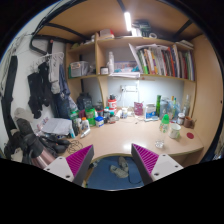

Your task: Pour water

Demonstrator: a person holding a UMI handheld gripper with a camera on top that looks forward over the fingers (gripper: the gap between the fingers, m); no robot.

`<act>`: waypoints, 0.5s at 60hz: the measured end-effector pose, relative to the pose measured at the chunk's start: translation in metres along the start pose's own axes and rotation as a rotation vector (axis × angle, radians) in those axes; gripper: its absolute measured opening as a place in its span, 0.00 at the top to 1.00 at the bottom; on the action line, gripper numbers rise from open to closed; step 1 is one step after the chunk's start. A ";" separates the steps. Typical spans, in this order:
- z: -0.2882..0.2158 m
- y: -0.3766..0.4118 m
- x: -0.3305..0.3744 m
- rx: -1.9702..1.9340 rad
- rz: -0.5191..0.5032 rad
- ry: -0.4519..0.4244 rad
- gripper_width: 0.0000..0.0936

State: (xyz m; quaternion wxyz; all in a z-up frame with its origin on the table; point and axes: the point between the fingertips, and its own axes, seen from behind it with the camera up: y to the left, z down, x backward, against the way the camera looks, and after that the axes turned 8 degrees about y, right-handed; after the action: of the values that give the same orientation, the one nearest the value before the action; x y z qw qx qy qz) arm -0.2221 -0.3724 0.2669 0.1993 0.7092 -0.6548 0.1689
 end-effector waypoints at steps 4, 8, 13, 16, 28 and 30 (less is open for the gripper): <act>-0.002 -0.003 0.004 0.006 0.006 -0.017 0.10; -0.006 -0.004 0.008 0.017 0.010 -0.034 0.10; -0.012 -0.007 0.007 0.035 0.020 -0.056 0.10; -0.013 -0.010 0.005 0.047 0.024 -0.057 0.10; -0.012 -0.079 -0.024 0.043 0.084 -0.080 0.10; -0.012 -0.098 -0.034 0.034 0.097 -0.088 0.11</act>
State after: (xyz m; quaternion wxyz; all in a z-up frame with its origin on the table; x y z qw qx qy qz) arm -0.1275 -0.3311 0.2545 0.1496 0.6867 -0.6935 0.1581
